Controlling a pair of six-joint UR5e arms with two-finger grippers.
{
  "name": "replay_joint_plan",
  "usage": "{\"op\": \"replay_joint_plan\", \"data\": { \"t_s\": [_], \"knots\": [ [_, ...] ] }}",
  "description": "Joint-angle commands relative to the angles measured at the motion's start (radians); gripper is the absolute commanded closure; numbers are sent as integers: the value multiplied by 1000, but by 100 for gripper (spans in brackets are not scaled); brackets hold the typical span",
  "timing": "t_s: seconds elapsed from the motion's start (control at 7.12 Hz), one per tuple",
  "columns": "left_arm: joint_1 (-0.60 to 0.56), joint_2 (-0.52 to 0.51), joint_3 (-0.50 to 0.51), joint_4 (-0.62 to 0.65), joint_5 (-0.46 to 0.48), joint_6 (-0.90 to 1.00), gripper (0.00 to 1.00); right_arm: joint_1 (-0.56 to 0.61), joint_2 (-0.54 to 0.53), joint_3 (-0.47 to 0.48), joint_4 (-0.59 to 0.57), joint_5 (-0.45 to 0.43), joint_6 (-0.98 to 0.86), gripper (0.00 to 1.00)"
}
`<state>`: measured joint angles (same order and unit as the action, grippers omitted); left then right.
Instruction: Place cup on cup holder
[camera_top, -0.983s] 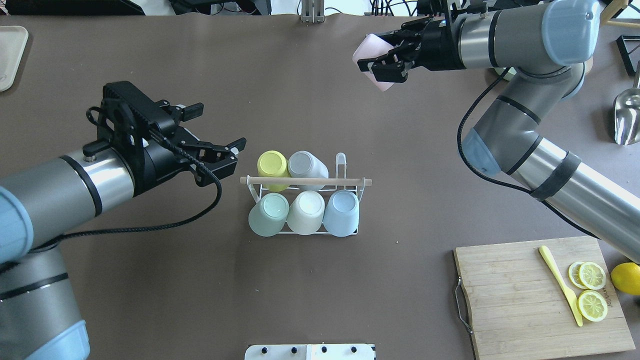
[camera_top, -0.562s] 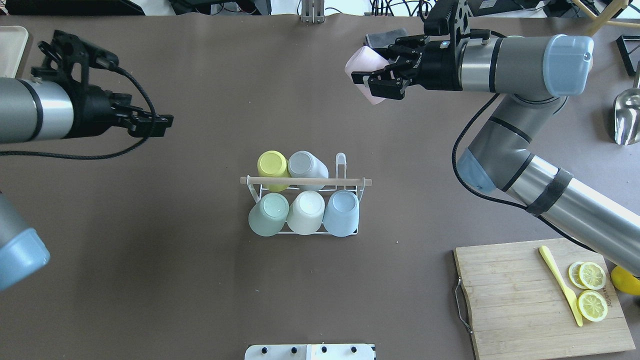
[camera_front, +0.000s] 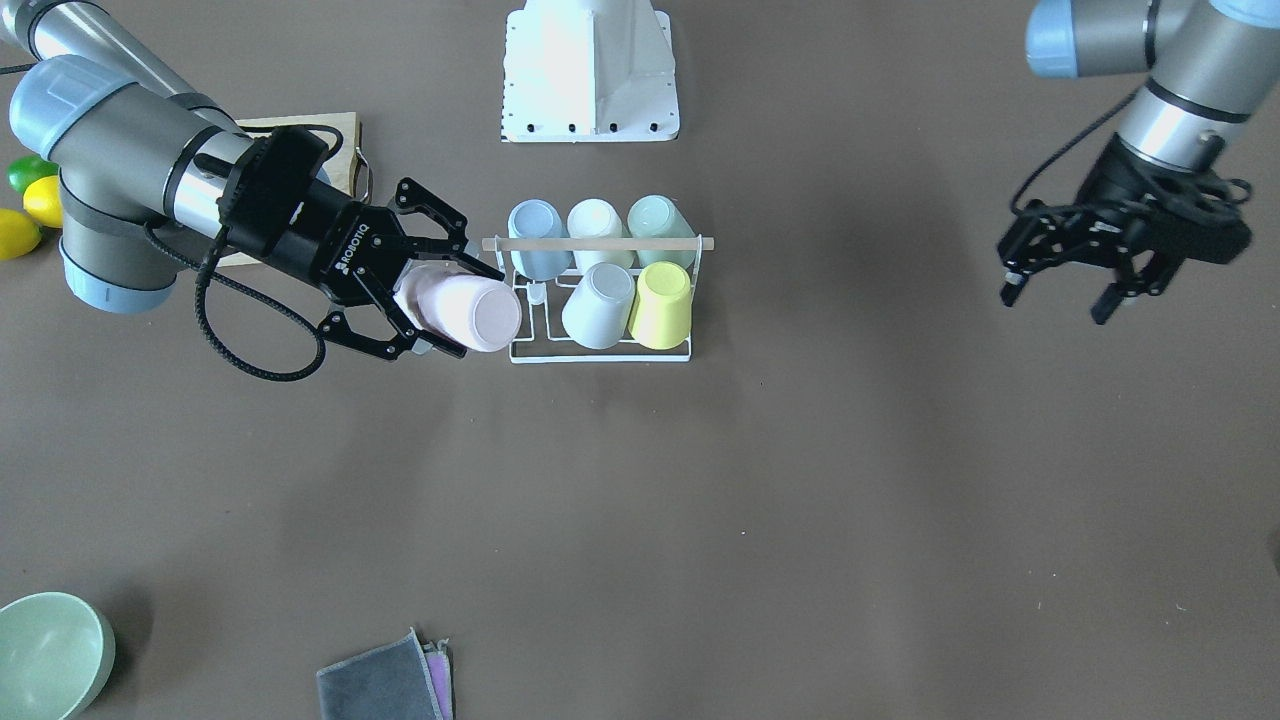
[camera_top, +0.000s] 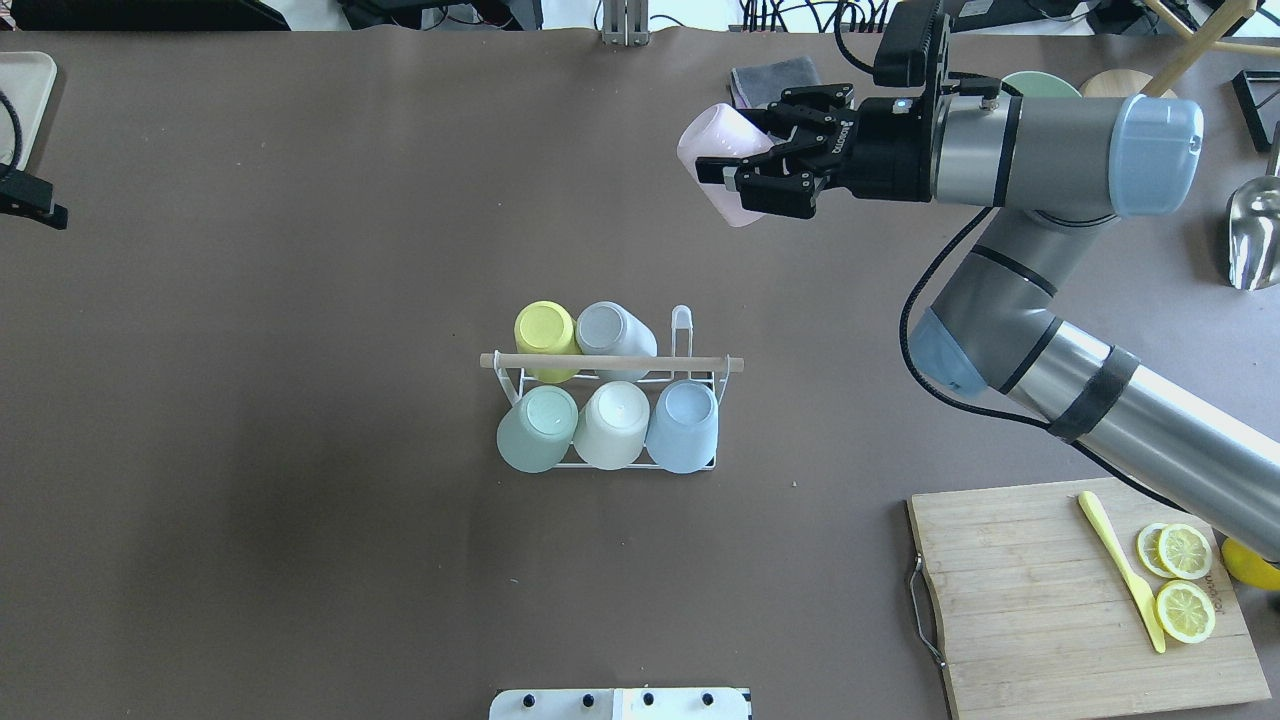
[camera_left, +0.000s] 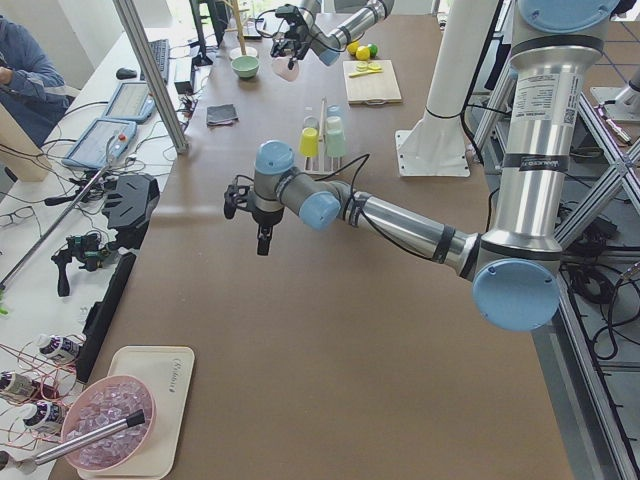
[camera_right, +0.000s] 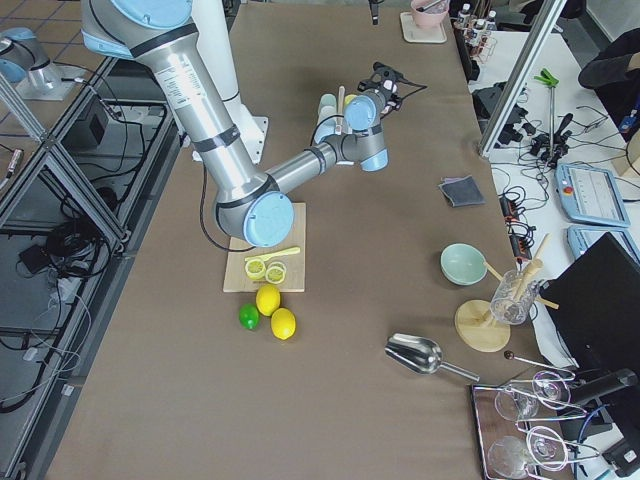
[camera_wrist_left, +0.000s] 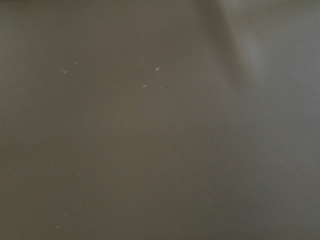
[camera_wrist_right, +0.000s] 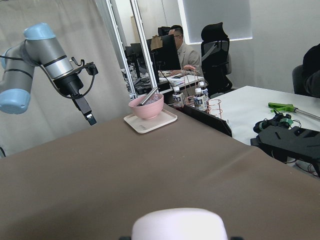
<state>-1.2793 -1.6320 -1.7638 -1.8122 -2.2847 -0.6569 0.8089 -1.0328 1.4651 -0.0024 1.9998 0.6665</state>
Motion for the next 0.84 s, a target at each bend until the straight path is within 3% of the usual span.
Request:
{"op": "replay_joint_plan", "data": {
  "t_s": [0.0,0.28,0.56,0.7],
  "knots": [
    [-172,29,104,231,-81,341,1,-74,-4,-59,149,-85,1,100],
    [-286,31,104,414,-76,572,1,-112,2,-115,252,-124,4,100],
    [-288,70,104,409,-84,641,1,-123,10,-138,329,-136,27,100],
    [-291,127,95,400,-85,649,1,-135,14,-184,420,-171,27,100]
  ]
}}
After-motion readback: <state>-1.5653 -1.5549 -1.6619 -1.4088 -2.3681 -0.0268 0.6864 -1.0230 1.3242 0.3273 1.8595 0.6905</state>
